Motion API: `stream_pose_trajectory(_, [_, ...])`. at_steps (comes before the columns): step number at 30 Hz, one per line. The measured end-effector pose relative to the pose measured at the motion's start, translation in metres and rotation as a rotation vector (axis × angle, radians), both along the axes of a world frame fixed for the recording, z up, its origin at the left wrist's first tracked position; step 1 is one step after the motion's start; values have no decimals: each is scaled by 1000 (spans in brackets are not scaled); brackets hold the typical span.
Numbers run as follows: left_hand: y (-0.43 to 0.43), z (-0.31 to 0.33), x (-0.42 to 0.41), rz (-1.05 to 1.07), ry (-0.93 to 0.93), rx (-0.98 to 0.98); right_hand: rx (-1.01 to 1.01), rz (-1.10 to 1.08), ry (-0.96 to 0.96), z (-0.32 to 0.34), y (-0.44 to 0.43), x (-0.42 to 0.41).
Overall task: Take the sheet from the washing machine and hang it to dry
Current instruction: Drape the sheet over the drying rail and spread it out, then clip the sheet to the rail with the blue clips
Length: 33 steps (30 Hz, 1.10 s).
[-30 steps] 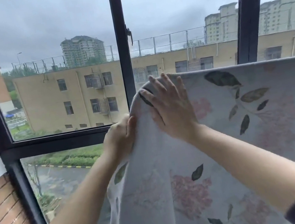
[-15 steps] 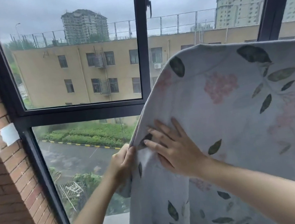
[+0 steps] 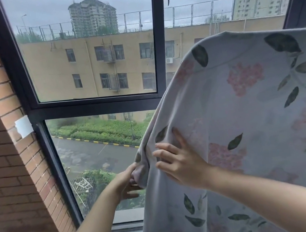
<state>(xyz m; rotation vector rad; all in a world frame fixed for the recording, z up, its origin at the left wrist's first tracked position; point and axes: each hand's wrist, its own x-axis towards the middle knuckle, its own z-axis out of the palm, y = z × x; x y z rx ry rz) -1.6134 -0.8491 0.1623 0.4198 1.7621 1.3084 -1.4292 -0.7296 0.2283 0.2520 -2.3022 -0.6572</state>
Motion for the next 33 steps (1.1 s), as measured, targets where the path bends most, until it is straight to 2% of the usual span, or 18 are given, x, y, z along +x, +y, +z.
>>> stream_pose_trajectory(5, [-9, 25, 3, 200, -116, 530, -68, -32, -43, 0, -8, 3])
stream_pose_trajectory(8, [-24, 72, 9, 125, -118, 793, -179, -127, -19, 2, -18, 1])
stream_pose_trajectory(10, [-34, 105, 19, 21, -65, 907, -324, -230, -19, 5, -30, -2])
stream_pose_trajectory(13, [-43, 144, 35, -170, 112, 954, -663, -315, 32, 21, -53, -9])
stream_pose_trajectory(15, [-44, 157, 39, -253, 224, 929, -818, -336, 46, 35, -64, -13])
stream_pose_trajectory(18, [-38, 170, 41, -236, 406, 867, -958, -228, 73, 48, -68, -15])
stream_pose_trajectory(20, [-36, 176, 40, -187, 534, 858, -1130, -105, 130, 55, -62, -8])
stream_pose_trajectory(23, [-33, 173, 32, -201, 820, 841, -1358, -16, 226, 69, -48, 6])
stream_pose_trajectory(26, [-25, 162, 24, -244, 1101, 787, -1317, -51, 207, 88, -34, 23])
stream_pose_trajectory(28, [-16, 152, 20, -255, 1256, 726, -1181, -164, 93, 101, -25, 37])
stream_pose_trajectory(30, [-9, 145, 19, -231, 1432, 603, -960, -365, -39, 108, -15, 47])
stream_pose_trajectory(31, [-5, 142, 21, -221, 1501, 566, -863, -456, -74, 111, -11, 51])
stream_pose_trajectory(33, [-1, 142, 26, -208, 1564, 554, -797, -488, -77, 116, -1, 57])
